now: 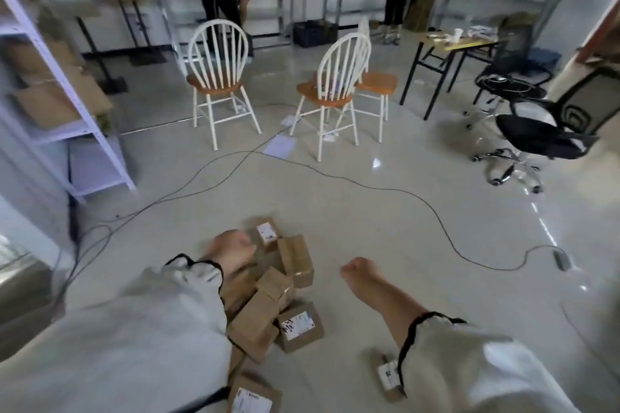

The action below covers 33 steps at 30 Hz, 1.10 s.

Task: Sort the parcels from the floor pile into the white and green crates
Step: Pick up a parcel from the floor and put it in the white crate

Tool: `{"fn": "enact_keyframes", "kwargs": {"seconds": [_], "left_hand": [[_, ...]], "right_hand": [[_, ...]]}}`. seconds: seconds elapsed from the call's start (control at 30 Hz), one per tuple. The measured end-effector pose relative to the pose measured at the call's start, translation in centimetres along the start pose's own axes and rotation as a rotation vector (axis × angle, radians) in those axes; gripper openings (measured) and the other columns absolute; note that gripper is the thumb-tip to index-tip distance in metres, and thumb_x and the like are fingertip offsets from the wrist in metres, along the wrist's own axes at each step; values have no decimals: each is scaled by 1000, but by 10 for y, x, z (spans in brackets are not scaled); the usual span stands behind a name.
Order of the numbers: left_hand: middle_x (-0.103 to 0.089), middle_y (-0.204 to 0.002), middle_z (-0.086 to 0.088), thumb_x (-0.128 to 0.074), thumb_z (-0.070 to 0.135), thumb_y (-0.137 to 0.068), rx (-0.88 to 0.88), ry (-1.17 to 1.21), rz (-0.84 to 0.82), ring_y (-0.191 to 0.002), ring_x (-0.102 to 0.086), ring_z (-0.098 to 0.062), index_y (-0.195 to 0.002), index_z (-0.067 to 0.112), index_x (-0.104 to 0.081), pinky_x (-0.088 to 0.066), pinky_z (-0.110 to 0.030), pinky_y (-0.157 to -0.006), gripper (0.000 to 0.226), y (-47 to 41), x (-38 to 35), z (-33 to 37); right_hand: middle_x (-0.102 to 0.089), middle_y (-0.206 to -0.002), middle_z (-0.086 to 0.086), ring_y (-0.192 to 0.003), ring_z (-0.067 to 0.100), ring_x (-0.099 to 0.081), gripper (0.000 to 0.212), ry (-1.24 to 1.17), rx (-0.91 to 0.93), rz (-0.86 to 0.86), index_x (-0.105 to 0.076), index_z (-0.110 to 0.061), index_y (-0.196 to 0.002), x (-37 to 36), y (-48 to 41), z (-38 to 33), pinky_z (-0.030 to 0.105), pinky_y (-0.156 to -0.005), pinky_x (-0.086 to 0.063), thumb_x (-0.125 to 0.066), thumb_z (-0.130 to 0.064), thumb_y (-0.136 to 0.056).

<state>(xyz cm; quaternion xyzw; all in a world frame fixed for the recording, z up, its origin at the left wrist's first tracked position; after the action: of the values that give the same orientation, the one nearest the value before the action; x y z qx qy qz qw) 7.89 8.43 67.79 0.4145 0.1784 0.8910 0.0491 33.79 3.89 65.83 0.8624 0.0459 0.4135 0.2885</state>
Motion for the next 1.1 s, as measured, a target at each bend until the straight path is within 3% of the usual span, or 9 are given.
{"fn": "enact_keyframes", "kwargs": {"seconds": [0.07,0.27,0.43,0.57,0.67,0.87,0.97,1.03,1.1], "left_hand": [[-65,-94,-13,-56,20,-90,117,63,20,-80,-59,-26,-87,12,-59,-47,-33,-72,9,-3,-2,-45],[-64,-87,-6,-61,24,-87,372,190,99,-70,-61,-19,-111,11,-62,-48,-24,-59,27,-46,-68,-157],[-60,-88,-3,-57,22,-90,383,150,54,-92,-66,-29,-111,5,-63,-54,-36,-82,28,-118,-181,-240],[-62,-102,-3,-58,26,-90,368,125,53,-97,-61,-21,-115,13,-61,-45,-25,-78,29,-191,-283,-326],[-62,-113,-5,-59,28,-89,374,109,62,-107,-57,-22,-122,16,-58,-42,-25,-84,35,-248,-342,-388],[-61,-92,-2,-54,31,-92,205,-39,160,-93,-60,-24,-102,17,-64,-45,-30,-77,20,-337,-391,-450],[-61,-111,-2,-59,36,-90,177,-6,106,-106,-58,-22,-118,17,-61,-45,-30,-89,34,-366,-406,-467],[-63,-111,-1,-59,36,-90,182,45,72,-107,-58,-22,-116,17,-63,-47,-33,-93,33,-372,-414,-469],[-63,-110,-3,-56,37,-92,215,51,60,-105,-59,-23,-115,17,-62,-48,-36,-93,32,-369,-418,-468]], "right_hand": [[-55,-101,15,-93,21,-51,28,30,48,-82,-61,-1,-109,-31,-21,-20,25,-74,-36,-41,-18,-96],[-60,-115,14,-92,24,-53,34,42,89,-185,-57,-7,-116,-130,-118,-27,22,-66,-36,-43,-27,-93],[-54,-92,7,-87,22,-48,11,160,138,-259,-51,-20,-86,-237,-225,13,29,-77,-39,-41,-22,-90],[-51,-90,3,-74,15,-44,9,83,99,-339,-49,-21,-92,-335,-306,60,20,-62,-32,-40,-22,-94],[-44,-68,0,-58,10,-36,29,2,26,-373,-41,-17,-65,-410,-368,99,21,-50,-26,-43,-16,-94],[-50,-77,8,-68,19,-46,11,-275,-175,-382,-53,-5,-86,-525,-471,152,30,-72,-40,-48,-12,-93],[-54,-96,11,-85,25,-51,13,-413,-259,-473,-54,-4,-101,-545,-487,165,35,-78,-45,-47,-11,-93],[-54,-102,12,-98,31,-53,14,-553,-285,-537,-52,-3,-104,-552,-490,166,43,-93,-42,-43,-8,-94],[-54,-100,11,-100,33,-55,17,-653,-317,-560,-50,-2,-106,-556,-490,166,46,-91,-40,-40,-6,-94]]}}
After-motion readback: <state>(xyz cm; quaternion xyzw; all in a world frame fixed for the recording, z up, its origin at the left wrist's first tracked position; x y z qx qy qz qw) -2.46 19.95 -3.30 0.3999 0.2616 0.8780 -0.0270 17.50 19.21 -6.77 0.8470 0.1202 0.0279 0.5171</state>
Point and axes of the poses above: each hand's wrist, its own y-axis away from the middle knuckle, its own x-axis out of the back of the hand, z = x × y, the point moved 5 cm from there along -y, towards the middle knuckle
